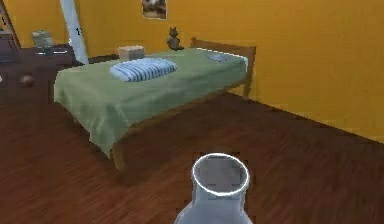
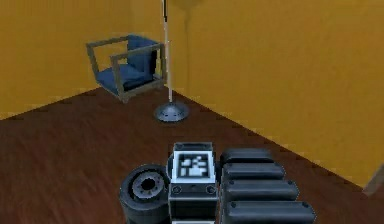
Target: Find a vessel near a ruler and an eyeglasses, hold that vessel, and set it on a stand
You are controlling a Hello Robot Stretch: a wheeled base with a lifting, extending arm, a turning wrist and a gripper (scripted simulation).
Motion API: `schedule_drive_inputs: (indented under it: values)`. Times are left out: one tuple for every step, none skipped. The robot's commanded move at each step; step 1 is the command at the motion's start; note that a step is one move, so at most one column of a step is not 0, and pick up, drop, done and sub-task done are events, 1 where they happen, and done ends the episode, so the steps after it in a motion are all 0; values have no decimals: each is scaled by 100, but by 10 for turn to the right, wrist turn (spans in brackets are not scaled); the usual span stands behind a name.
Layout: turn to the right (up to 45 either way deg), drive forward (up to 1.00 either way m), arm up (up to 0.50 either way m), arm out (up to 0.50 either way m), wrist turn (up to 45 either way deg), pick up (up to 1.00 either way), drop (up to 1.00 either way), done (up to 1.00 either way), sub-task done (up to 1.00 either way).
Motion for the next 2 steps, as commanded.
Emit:
schedule_drive_inputs:
  values:
    - [-420,0,0,0,0,0,0,0,0]
    - [0,80,0,0,0,0,0,0,0]
